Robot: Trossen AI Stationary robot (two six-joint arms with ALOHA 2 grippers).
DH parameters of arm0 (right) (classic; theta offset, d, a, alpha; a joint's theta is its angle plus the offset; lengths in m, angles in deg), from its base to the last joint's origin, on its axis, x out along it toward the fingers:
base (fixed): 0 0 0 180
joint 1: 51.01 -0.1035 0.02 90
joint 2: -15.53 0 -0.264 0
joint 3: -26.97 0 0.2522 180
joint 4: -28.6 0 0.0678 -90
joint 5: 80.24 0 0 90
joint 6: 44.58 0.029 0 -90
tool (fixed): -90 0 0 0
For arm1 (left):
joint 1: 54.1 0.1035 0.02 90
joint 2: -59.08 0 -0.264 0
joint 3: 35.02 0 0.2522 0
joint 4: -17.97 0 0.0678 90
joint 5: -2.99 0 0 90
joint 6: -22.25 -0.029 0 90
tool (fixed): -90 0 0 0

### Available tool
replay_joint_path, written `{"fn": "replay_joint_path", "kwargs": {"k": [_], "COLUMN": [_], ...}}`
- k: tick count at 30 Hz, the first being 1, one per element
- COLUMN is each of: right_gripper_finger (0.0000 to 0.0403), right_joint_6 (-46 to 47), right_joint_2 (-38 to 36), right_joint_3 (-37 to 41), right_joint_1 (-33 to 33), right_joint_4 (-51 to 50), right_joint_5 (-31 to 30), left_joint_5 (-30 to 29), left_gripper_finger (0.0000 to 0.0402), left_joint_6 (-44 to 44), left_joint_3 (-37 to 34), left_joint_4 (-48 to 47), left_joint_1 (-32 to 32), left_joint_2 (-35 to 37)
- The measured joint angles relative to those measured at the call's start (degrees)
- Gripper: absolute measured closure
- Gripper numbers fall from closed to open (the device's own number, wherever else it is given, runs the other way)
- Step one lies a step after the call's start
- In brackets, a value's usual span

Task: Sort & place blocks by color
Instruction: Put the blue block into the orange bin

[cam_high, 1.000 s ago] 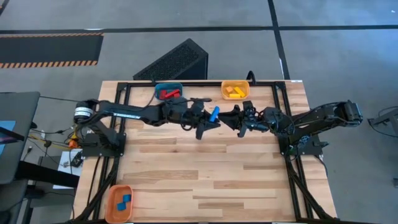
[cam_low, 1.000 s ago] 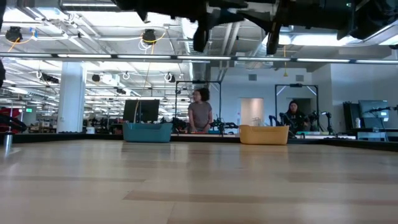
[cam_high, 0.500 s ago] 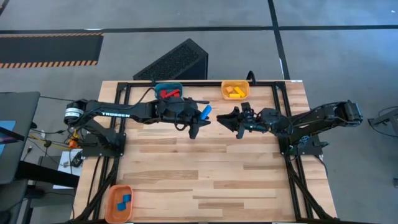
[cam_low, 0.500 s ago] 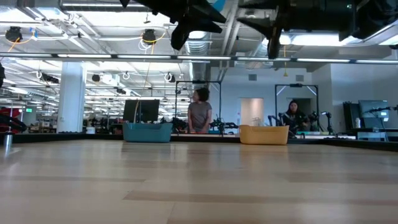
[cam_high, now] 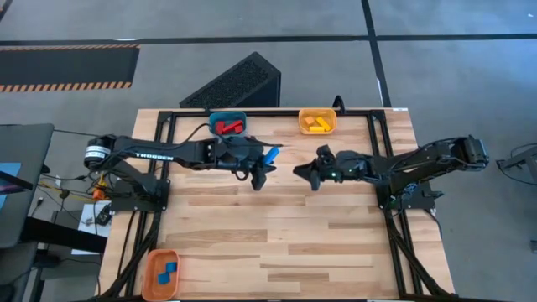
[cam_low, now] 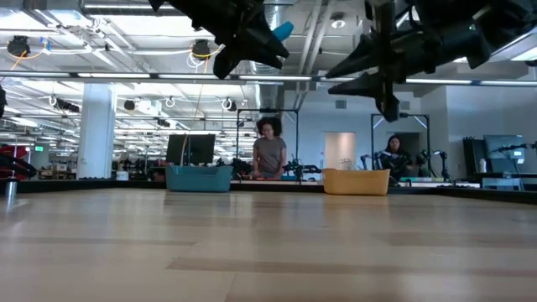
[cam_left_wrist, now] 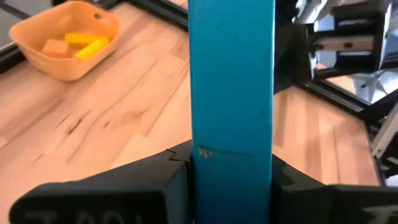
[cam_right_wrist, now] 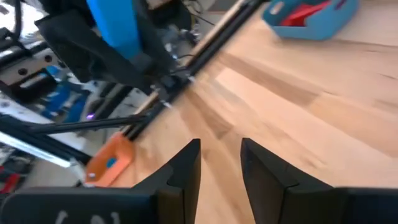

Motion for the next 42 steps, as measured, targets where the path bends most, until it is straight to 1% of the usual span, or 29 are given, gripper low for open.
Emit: {"fn": "replay_joint_path", "kwargs": {"k": [3, 5, 7, 9, 13, 16, 20, 24, 27, 29, 32, 36, 40, 42], "right_gripper_finger": [0.0274, 0.0276, 0.0277, 0.0278, 0.0282, 0.0282, 0.0282, 0.0283, 0.0283, 0.0283, 0.0283, 0.0283, 0.0283, 0.0283], "right_joint_6": [-0.82, -1.73, -1.9, -1.91, -1.92, -1.61, 1.18, 5.56, 9.25, 11.76, 14.31, 16.31, 18.81, 20.01], "right_joint_2": [0.0, -0.02, 0.0, 0.0, 0.0, -0.02, -0.02, -0.02, -0.02, -0.02, -0.02, -0.02, -0.02, -0.02], "right_joint_3": [0.0, 0.0, 0.0, 0.0, 0.0, 0.0, 0.0, 0.0, 0.0, 0.0, 0.0, 0.0, 0.0, 0.0], "right_joint_1": [0.78, 1.43, 2.05, 2.56, 3.15, 3.61, 4.66, 5.97, 6.63, 6.91, 6.01, 3.99, 1.39, -0.01], "right_joint_4": [-2.51, -5.1, -7.02, -8.18, -8.76, -8.61, -8.4, -8.23, -8.18, -8.16, -8.07, -8.0, -7.92, -7.89], "right_joint_5": [-0.46, -0.48, -0.5, -0.48, -0.47, -0.47, -0.86, -1.92, -1.99, -2.01, -2.12, -2.42, -7.09, -9.76], "left_joint_5": [-2.53, -4.29, -4.45, -4.42, -7.46, -8.71, -9.03, -9.34, -9.32, -9.29, -8.83, -5.25, -2.97, 0.49], "left_gripper_finger": [0.0331, 0.0328, 0.0328, 0.033, 0.0331, 0.0331, 0.0331, 0.0331, 0.033, 0.033, 0.033, 0.0329, 0.0328, 0.0328], "left_joint_6": [-0.51, -1.11, -1.1, 1.46, 13.57, 24.3, 33.35, 39.59, 43.67, 46.68, 49.24, 50.12, 51.15, 52.53], "left_joint_3": [0.01, -0.28, -3.28, -8.27, -19.89, -25.01, -25.76, -25.74, -25.7, -25.72, -25.72, -25.72, -25.72, -25.7], "left_joint_4": [-5.93, -10.72, -10.99, -8.55, -6.22, -10.39, -19.83, -23.07, -24.93, -26.22, -24.62, -18.01, -13.63, -14.18], "left_joint_1": [-0.9, -2.6, -5.25, -8.28, -15.18, -21.68, -32.65, -43.9, -52.07, -57.07, -63.36, -68.42, -71.69, -73.02], "left_joint_2": [1.46, 2.79, 5.55, 8.92, 17.54, 24.7, 31.88, 34.73, 33.08, 30.1, 24.4, 17.11, 12.62, 10.99]}}
